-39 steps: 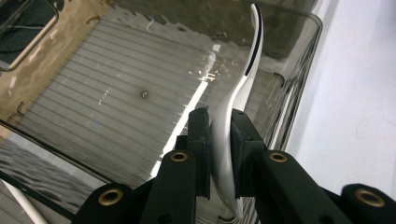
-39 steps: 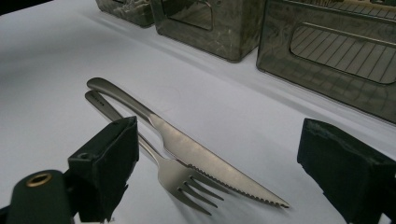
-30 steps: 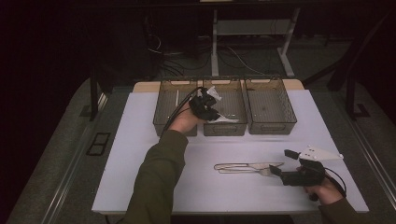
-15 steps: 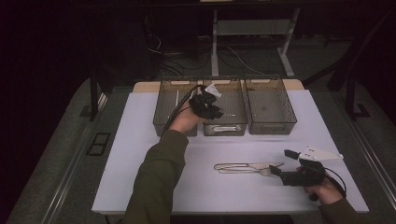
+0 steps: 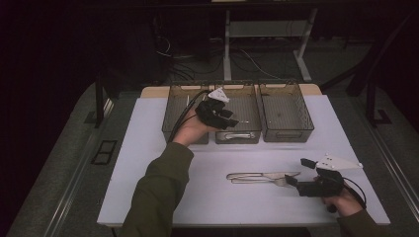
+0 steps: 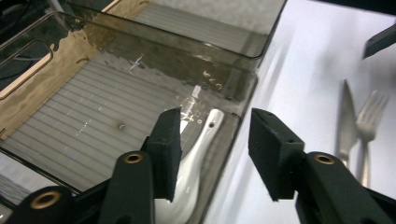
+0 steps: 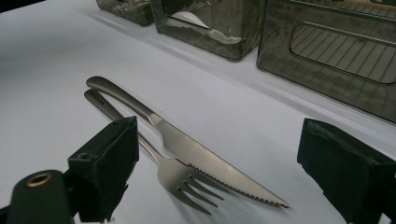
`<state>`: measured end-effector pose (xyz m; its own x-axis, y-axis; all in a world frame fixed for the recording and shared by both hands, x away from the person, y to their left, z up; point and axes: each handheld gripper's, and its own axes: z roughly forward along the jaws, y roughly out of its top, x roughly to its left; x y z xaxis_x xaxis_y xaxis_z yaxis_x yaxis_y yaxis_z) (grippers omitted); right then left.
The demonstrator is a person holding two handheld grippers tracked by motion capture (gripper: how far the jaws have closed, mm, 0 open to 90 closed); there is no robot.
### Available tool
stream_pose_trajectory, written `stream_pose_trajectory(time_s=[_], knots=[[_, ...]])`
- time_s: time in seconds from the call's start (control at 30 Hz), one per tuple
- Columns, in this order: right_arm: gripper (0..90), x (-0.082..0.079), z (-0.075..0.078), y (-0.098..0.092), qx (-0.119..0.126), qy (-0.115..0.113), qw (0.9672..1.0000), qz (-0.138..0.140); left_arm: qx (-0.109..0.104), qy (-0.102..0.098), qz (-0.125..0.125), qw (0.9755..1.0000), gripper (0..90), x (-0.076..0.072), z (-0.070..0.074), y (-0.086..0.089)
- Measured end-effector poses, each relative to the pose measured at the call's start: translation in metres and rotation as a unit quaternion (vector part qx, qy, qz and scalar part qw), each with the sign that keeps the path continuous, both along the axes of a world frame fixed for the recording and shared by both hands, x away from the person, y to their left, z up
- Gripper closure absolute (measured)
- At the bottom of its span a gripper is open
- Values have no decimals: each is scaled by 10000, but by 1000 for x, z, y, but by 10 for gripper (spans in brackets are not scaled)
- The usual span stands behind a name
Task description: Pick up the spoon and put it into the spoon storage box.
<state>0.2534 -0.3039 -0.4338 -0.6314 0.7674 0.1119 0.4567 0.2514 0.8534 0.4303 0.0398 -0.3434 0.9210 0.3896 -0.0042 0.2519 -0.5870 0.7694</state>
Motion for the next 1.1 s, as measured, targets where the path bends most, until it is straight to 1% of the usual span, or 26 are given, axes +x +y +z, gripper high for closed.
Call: stream_pose_trajectory(time_s=[0.03, 0.17, 0.33, 0.47, 0.53, 0.73, 0.83, 0.87, 0.93, 0.97, 1.1], knots=[[127, 0, 0, 0, -1, 2, 10000, 1, -89, 20, 52, 9999, 502, -3, 0, 1], [127, 0, 0, 0, -11, -3, 10000, 2, -248, 10, 48, 9997, 462, -11, 3, 8], [127, 0, 0, 0, -9, 3, 10000, -8, -315, -15, 83, 9995, 422, -23, 4, 17], [127, 0, 0, 0, -13, 5, 10000, -4, -366, -14, 116, 9993, 389, -34, 0, 23], [127, 1, -1, 0, -15, 8, 10000, -9, -427, -12, 133, 9990, 377, -39, -2, 26], [127, 1, -1, 0, -14, 9, 10000, -14, -455, -99, 197, 9987, 342, -55, -8, 37], [127, 1, -1, 0, -11, 21, 10000, -23, -479, -97, 268, 9984, 322, -63, -12, 41], [127, 0, 0, 1, 23, 97, 9999, -32, -511, -81, 318, 9982, 317, -66, -14, 43], [127, 0, 0, 1, 7, 61, 10000, -26, -555, -103, 358, 9978, 312, -72, -17, 46], [127, 1, -1, 1, -17, 13, 10000, -15, -537, -107, 364, 9978, 309, -75, -18, 48], [127, 1, -1, 0, -14, 15, 10000, -32, -593, -106, 489, 9970, 293, -85, -26, 56]])
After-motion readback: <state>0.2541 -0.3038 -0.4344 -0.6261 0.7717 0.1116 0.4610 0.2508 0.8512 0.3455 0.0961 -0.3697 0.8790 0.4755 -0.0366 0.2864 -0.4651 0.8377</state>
